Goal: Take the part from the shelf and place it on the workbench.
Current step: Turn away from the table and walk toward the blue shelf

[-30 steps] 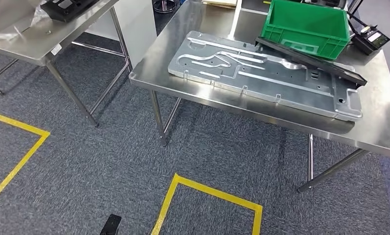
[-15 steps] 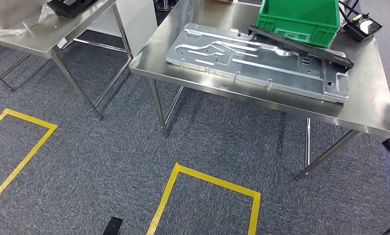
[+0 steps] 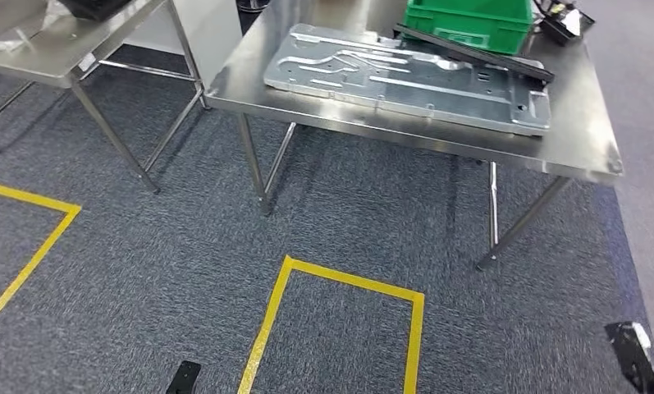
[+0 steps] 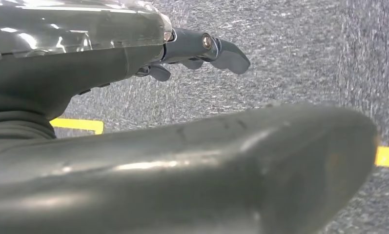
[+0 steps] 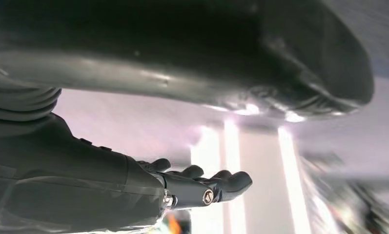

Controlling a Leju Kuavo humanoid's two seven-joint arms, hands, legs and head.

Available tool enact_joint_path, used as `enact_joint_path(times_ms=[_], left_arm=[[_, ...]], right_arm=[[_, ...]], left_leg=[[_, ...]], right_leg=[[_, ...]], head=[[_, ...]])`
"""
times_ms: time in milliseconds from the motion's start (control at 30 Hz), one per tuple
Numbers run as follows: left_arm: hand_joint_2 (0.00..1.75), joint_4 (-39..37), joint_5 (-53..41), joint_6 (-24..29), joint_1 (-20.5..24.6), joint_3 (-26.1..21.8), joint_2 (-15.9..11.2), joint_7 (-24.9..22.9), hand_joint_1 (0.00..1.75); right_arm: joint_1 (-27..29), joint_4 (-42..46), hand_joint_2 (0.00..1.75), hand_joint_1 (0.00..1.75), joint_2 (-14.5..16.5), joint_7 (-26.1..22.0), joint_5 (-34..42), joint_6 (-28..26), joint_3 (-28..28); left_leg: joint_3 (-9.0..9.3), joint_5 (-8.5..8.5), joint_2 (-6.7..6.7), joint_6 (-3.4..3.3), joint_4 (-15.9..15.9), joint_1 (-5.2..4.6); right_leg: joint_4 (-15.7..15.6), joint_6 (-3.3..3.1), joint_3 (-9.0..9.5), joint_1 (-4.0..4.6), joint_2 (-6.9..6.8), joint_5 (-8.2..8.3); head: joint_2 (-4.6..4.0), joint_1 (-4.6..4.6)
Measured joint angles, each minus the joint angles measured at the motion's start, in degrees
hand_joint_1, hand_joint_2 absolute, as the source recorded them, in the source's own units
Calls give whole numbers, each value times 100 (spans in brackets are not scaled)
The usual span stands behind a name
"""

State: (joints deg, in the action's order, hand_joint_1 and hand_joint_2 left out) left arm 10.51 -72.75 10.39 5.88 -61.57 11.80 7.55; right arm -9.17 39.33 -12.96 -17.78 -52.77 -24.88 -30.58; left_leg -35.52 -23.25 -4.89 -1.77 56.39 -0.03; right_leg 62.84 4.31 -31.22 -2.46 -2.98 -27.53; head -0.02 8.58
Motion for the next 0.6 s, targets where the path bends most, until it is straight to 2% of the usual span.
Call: enact_joint_path(times_ms=[33, 67, 100, 133, 167, 200, 267, 300, 333, 367, 400, 467, 500, 533, 600], left_arm=[[0, 2, -8, 12, 3, -1, -1, -2, 0], [0, 3, -17, 23, 8, -2, -3, -2, 0], [0, 3, -28, 32, 12, -2, 1, -1, 0], [0, 3, -39, 40, 19, -2, 0, -2, 0], [0, 3, -49, 47, 20, -2, -2, -4, 0], [0, 3, -62, 53, 14, -2, -3, -6, 0], [0, 3, -88, 60, -12, -2, -7, -11, 0], [0, 3, -99, 61, -25, -2, -8, -14, 0], [0, 3, -107, 61, -34, -2, -11, -16, 0], [0, 3, -110, 61, -38, -2, -15, -18, 0], [0, 3, -115, 61, -38, -2, -18, -19, 0], [0, 3, -123, 64, -33, -1, -25, -16, 0], [0, 3, -131, 67, -28, 1, -31, -14, 0], [0, 3, -139, 70, -25, 3, -37, -9, 0], [0, 3, -162, 72, -19, 10, -45, -2, 0]], right_arm=[[-29, -212, 0, 0, 80, 1, 39, 32, -59], [-48, -426, 0, 0, 150, 3, 74, 57, -115], [-50, -636, 0, 0, 210, 16, 105, 72, -172], [-35, -835, 0, 0, 272, 35, 132, 83, -224], [-26, -1019, 0, 0, 319, 66, 157, 96, -276], [-22, -1188, 0, 0, 372, 110, 179, 121, -320], [-27, -1463, 0, 0, 484, 215, 189, 215, -376], [-17, -1590, 0, 0, 547, 282, 174, 277, -396], [2, -1708, 0, 0, 612, 351, 151, 338, -414], [32, -1818, 0, 0, 676, 420, 126, 390, -432], [66, -1915, 0, 0, 728, 489, 100, 439, -448], [119, -2069, 0, 0, 822, 628, 44, 523, -467], [136, -2137, 0, 0, 870, 696, 14, 562, -472], [149, -2196, 0, 0, 914, 767, -19, 608, -477], [184, -2308, 0, 0, 998, 905, -85, 741, -484]], left_leg=[[-49, 5, -53, 44, 75, -7], [-72, 14, -107, 90, 128, -10], [-77, 31, -170, 134, 160, -1], [-77, 36, -181, 181, 174, 18], [-90, -19, -119, 227, 215, 44], [-133, -164, 6, 265, 354, 65], [-324, -636, 312, 307, 955, 81], [-441, -859, 394, 306, 1348, 79], [-512, -986, 429, 296, 1644, 75], [-508, -1011, 443, 278, 1773, 68], [-393, -930, 448, 246, 1673, 60], [94, -647, 480, 140, 932, 26], [346, -552, 501, 85, 533, 10], [516, -504, 521, 48, 253, -8], [617, -496, 533, 18, 64, -32]], right_leg=[[-337, -30, 237, 13, -92, -118], [-569, -80, 388, 36, -139, -242], [-673, -144, 420, 58, -105, -301], [-661, -209, 383, 58, -59, -281], [-653, -268, 354, 60, -6, -247], [-650, -327, 319, 58, 48, -207], [-647, -423, 232, 74, 158, -124], [-641, -452, 180, 91, 217, -87], [-633, -470, 132, 114, 272, -55], [-620, -481, 89, 135, 322, -30], [-606, -485, 52, 153, 368, -11], [-583, -481, 12, 179, 440, 12], [-576, -471, -1, 195, 465, 22], [-574, -451, -9, 199, 481, 37], [-587, -391, -22, 190, 497, 75]], head=[[0, 1], [0, 0], [0, 2], [0, 1], [0, 2], [0, 3], [0, 4], [0, 4], [0, 4], [0, 3], [0, 4], [0, 4], [0, 4], [0, 4], [0, 5]])
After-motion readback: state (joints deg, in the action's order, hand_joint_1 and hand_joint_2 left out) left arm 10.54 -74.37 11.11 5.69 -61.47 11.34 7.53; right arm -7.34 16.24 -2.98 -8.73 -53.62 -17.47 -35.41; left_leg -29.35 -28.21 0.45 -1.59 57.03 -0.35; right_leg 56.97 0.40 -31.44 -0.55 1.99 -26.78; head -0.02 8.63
